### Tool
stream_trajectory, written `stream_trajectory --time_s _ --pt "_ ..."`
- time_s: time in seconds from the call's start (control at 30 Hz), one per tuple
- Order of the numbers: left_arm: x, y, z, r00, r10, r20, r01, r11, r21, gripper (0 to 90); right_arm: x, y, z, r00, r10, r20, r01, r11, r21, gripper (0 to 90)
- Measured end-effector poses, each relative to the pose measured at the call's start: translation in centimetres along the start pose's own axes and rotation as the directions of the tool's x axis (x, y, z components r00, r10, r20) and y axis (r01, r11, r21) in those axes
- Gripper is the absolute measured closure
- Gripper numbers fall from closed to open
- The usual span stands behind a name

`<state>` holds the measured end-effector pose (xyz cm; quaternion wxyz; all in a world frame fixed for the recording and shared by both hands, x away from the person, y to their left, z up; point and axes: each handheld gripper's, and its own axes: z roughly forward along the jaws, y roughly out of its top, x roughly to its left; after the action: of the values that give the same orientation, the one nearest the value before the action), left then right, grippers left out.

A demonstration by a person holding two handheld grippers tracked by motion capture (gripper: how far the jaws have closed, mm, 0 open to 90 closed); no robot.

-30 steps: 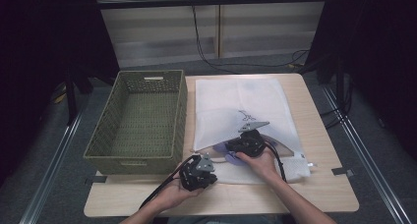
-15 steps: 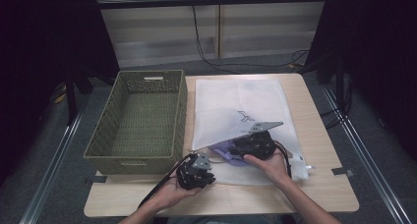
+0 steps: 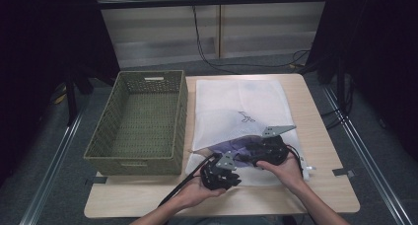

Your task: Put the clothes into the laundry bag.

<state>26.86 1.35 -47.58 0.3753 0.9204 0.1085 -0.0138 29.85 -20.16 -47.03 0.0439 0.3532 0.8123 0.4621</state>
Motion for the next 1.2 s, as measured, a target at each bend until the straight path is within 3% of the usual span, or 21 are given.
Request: stream_trajectory --time_s 0.07,0.17,0.2,0.27,0.33,0.37,0.43,0.47,0.57,0.67,0.7,0.77,1.03,1.2 --pt "0.0 0.3 0.8 1.0 0.002 -0.002 -0.002 0.9999 -0.011 78.6 -0.3 -0.4 -0.1 0.9998 0.001 -0.018 -0.001 1.0 0.006 37.5" --pt "0.0 0.5 1.4 1.0 -0.001 0.004 0.001 0.9999 0.015 77.3 -0.4 -0.7 0.1 0.9996 0.006 -0.029 -0.005 0.9998 0.018 35.9" --pt "-0.3 0.3 1.9 1.0 -0.004 -0.002 0.004 1.0 -0.009 75.9 -0.5 -1.1 0.4 0.9996 -0.006 -0.028 0.007 0.9991 0.043 35.2" --pt "-0.3 0.1 2.0 0.9995 0.023 -0.022 -0.023 0.9996 0.015 72.9 -0.5 -1.2 0.8 0.9996 -0.014 -0.025 0.015 0.9983 0.057 35.2" --pt "-0.2 -0.3 2.2 0.9998 0.008 -0.019 -0.008 0.9999 0.009 70.7 -0.5 -1.3 1.2 0.9996 -0.026 -0.01 0.027 0.9976 0.064 34.9" --pt "-0.1 -0.3 2.0 0.9998 0.006 -0.019 -0.005 0.9994 0.034 70.1 -0.5 -1.4 1.3 0.9995 -0.033 0.0 0.033 0.9971 0.069 34.9" --pt "-0.2 -0.3 2.0 0.9998 0.004 -0.018 -0.004 0.9996 0.026 68.1 -0.5 -1.5 1.4 0.9991 -0.04 0.012 0.039 0.997 0.066 34.9" --pt "-0.3 -0.4 2.2 0.9999 0.005 -0.015 -0.005 1.0 0.0 68.1 -0.5 -1.6 1.5 0.9989 -0.046 0.014 0.045 0.9967 0.067 34.8" --pt "-0.8 -0.2 2.2 0.9994 0.026 -0.022 -0.026 0.9996 0.006 65.0 -0.4 -1.8 1.8 0.9978 -0.065 0.018 0.063 0.9945 0.083 35.0" --pt "-0.9 -0.2 2.4 0.9986 0.042 -0.031 -0.042 0.999 0.014 67.5 -0.4 -2.1 2.1 0.9974 -0.068 0.025 0.066 0.9942 0.086 35.5" --pt "-1.2 -0.3 2.5 0.997 0.056 -0.053 -0.056 0.9984 0.007 70.0 -0.4 -2.2 2.1 0.9976 -0.064 0.027 0.062 0.9943 0.087 35.6" --pt "-1.3 -0.4 2.6 0.9966 0.055 -0.062 -0.055 0.9985 -0.003 76.0 -0.4 -2.2 2.1 0.9977 -0.059 0.031 0.056 0.9945 0.088 36.8" --pt "-1.1 -0.5 2.6 0.997 0.04 -0.066 -0.041 0.9991 -0.012 82.7 -0.4 -2.5 2.3 0.9921 -0.108 0.063 0.102 0.9906 0.091 46.4" --pt "-1.1 -0.5 2.6 0.9977 0.031 -0.06 -0.032 0.9994 -0.015 83.2 -0.2 -2.5 2.3 0.9844 -0.132 0.117 0.119 0.987 0.107 59.3"
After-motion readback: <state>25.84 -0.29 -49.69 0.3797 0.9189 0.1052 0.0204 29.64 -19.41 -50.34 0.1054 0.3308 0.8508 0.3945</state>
